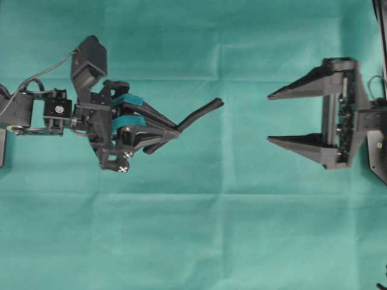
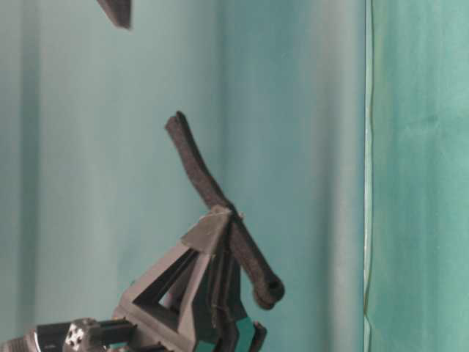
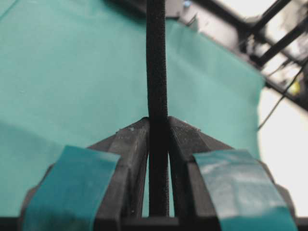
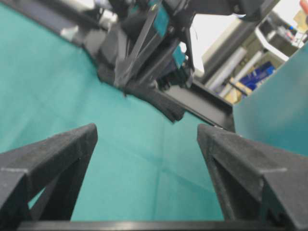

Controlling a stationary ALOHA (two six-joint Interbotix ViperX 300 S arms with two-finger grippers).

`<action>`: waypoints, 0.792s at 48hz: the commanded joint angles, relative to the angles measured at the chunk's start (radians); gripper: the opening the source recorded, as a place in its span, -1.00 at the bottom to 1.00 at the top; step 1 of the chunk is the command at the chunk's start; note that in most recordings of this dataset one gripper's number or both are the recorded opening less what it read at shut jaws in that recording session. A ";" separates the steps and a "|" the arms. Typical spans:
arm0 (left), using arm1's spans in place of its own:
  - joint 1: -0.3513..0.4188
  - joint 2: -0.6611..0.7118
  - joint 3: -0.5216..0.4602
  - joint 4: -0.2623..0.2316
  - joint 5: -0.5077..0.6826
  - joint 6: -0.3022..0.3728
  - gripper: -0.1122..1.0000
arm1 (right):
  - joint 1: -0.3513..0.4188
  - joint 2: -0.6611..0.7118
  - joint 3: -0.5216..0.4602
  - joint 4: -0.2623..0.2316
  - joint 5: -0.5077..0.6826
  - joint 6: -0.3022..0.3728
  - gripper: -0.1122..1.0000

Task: Peel off the Velcro with your right arm.
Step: 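Move the open right gripper toward the strip's free upper end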

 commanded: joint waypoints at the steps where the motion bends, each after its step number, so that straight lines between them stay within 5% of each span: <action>1: 0.002 -0.025 0.000 -0.002 -0.026 -0.035 -0.62 | -0.005 0.025 -0.037 0.000 -0.009 -0.018 0.41; 9: -0.005 -0.026 0.008 -0.002 -0.038 -0.091 -0.62 | -0.018 0.072 -0.060 0.000 -0.011 -0.046 0.41; 38: -0.012 -0.021 0.014 -0.002 -0.040 -0.092 -0.62 | -0.034 0.201 -0.097 0.000 -0.124 -0.058 0.41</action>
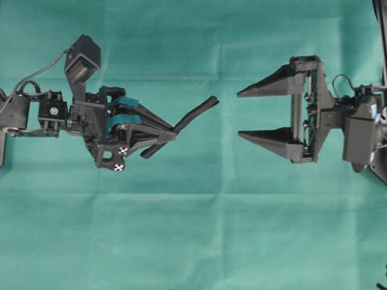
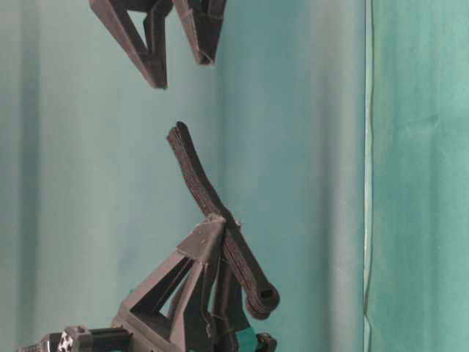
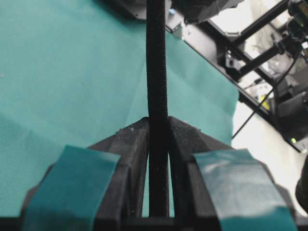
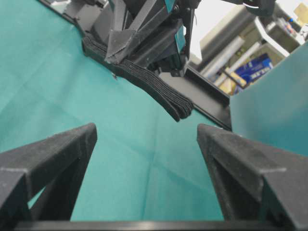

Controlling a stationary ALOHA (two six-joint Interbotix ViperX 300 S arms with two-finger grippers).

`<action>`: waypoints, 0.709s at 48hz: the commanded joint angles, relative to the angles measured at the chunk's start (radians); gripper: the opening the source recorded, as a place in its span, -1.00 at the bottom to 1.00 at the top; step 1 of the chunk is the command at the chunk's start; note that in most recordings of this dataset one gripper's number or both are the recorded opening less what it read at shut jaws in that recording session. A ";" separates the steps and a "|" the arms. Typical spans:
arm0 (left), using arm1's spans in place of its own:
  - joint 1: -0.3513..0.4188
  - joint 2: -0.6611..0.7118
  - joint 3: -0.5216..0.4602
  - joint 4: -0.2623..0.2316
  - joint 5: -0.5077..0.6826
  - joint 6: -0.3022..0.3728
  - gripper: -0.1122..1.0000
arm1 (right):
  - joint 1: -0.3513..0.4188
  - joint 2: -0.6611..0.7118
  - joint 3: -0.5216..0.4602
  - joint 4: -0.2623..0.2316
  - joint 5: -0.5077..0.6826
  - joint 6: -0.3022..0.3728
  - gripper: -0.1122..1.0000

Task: Peel off the Velcro with your right arm.
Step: 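Move the open right gripper toward the strip's free upper end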

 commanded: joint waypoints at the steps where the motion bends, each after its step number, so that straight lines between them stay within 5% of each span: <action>1: -0.003 -0.014 -0.006 -0.002 -0.011 0.002 -0.62 | -0.002 0.012 -0.032 0.000 -0.025 -0.002 0.41; 34: -0.003 -0.018 0.008 -0.002 -0.034 0.006 -0.62 | -0.002 0.130 -0.084 0.000 -0.072 0.002 0.41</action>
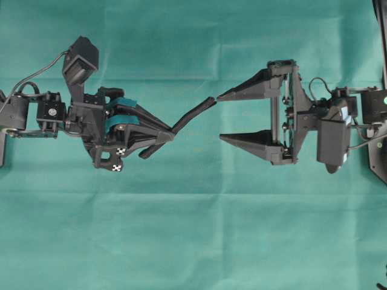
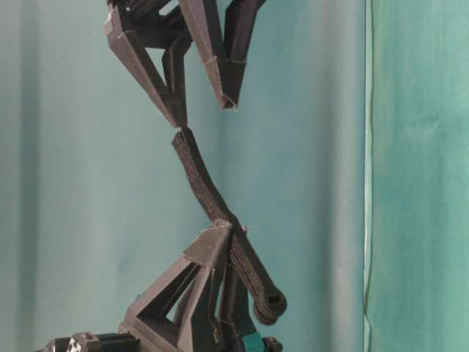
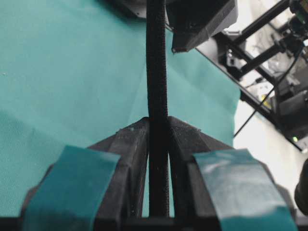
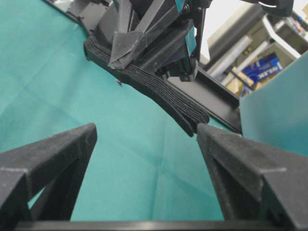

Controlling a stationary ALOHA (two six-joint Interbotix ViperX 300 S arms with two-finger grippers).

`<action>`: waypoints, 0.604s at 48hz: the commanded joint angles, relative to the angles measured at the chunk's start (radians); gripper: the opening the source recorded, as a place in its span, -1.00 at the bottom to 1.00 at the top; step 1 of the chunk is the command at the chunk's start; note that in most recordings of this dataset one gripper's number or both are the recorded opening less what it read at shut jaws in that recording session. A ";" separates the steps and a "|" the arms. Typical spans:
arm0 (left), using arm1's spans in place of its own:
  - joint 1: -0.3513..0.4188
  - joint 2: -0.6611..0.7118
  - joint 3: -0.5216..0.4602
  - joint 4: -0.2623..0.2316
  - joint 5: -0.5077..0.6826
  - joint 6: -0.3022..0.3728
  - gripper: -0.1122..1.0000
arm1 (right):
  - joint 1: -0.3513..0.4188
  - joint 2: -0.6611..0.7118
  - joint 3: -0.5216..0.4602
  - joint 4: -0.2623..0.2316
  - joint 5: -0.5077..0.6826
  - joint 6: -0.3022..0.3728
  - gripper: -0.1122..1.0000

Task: Peel off the Velcro with your right arm.
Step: 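Move the open right gripper toward the strip's free upper end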

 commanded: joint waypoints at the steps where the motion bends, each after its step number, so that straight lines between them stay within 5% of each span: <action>1: -0.003 -0.018 -0.011 -0.002 -0.011 0.003 -0.62 | -0.002 0.000 -0.026 0.000 -0.011 0.003 0.41; 29: -0.003 -0.018 -0.014 -0.002 -0.014 0.003 -0.62 | -0.002 0.014 -0.025 0.000 -0.046 0.005 0.40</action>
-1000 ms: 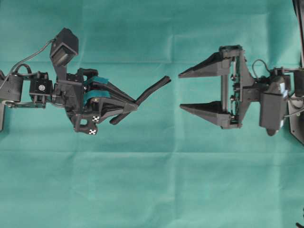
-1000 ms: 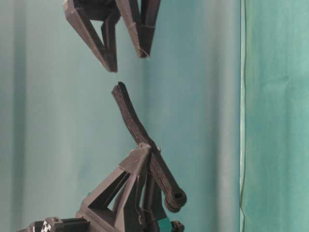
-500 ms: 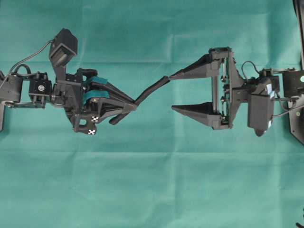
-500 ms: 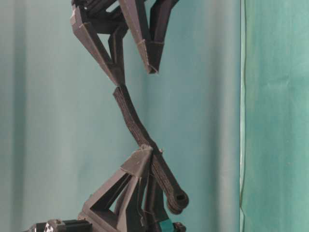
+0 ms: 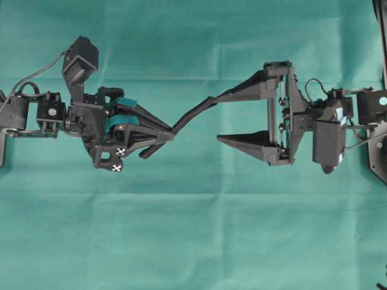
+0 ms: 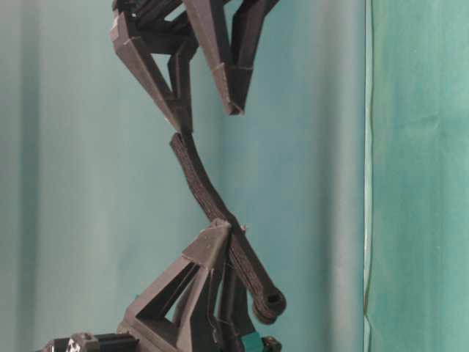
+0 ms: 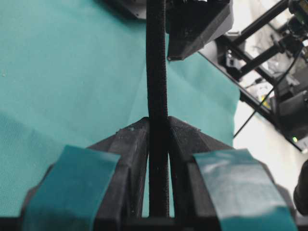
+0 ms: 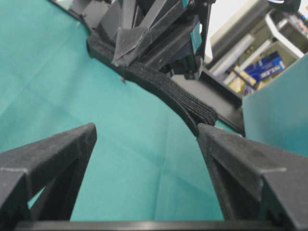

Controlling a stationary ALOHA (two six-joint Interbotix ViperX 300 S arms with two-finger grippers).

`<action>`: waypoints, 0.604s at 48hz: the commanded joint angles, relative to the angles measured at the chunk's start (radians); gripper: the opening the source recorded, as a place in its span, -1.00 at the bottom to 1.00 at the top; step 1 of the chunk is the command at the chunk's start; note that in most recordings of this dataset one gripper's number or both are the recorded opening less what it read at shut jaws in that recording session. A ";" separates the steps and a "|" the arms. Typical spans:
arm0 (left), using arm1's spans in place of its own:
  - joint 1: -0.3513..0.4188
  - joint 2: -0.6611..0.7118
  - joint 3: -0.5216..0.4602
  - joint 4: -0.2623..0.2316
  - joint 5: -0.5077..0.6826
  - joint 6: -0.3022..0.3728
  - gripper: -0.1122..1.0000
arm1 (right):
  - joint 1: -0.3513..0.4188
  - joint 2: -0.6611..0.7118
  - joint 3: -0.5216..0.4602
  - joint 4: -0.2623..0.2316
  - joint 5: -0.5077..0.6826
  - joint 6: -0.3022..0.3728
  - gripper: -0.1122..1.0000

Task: Peel off the Velcro with your right arm.
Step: 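Move the open right gripper toward the strip's free upper end, then close the right gripper on the top layer of the strip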

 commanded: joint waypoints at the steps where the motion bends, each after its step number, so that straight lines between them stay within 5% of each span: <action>1: -0.003 -0.018 -0.014 -0.002 -0.011 0.000 -0.62 | -0.002 -0.006 -0.023 0.000 -0.023 0.002 0.40; 29: -0.003 -0.018 -0.014 0.000 -0.011 0.002 -0.62 | -0.002 0.025 -0.044 0.000 -0.049 0.002 -0.19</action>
